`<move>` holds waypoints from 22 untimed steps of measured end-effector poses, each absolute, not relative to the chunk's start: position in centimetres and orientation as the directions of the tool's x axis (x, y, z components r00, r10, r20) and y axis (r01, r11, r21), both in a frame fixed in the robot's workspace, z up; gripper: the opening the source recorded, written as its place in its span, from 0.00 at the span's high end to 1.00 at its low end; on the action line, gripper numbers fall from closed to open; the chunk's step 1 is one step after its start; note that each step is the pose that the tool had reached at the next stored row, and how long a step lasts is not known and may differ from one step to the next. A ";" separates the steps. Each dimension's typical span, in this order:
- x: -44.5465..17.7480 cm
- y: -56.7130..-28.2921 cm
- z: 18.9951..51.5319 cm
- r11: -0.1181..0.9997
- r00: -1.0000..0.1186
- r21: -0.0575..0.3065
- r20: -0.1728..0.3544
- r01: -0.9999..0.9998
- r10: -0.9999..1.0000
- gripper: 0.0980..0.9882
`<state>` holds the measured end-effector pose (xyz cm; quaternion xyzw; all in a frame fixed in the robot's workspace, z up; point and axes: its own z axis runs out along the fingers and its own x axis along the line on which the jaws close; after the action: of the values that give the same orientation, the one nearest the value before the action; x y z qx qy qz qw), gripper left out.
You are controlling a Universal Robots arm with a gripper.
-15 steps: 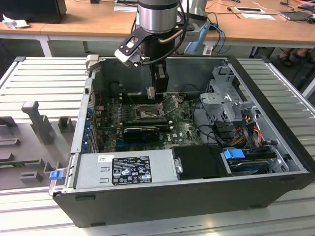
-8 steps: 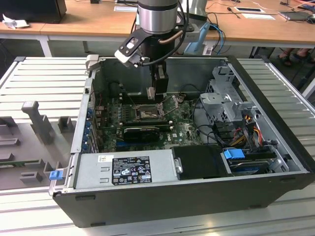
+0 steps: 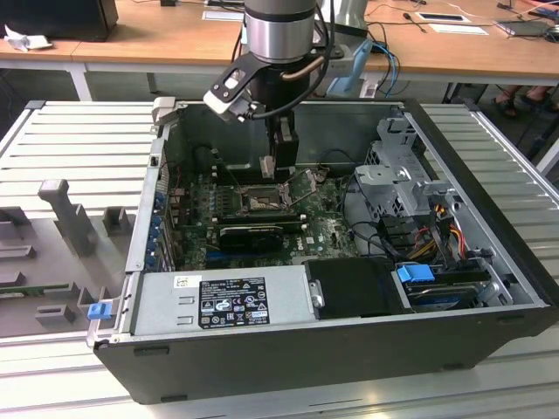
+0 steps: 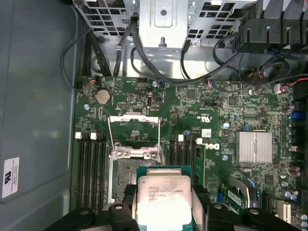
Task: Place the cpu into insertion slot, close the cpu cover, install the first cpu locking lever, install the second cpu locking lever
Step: 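Place the cpu into insertion slot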
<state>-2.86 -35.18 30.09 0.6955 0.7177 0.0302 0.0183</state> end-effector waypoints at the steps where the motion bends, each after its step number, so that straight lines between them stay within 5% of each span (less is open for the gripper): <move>1: -2.9 -35.2 30.0 0.031 -0.032 0.068 0.016 0.997 0.999 0.50; 22: -2.9 -35.0 28.3 0.009 -0.010 0.060 0.017 0.998 1.000 0.50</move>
<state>-2.86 -35.01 28.32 0.7035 0.7100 0.0271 0.0149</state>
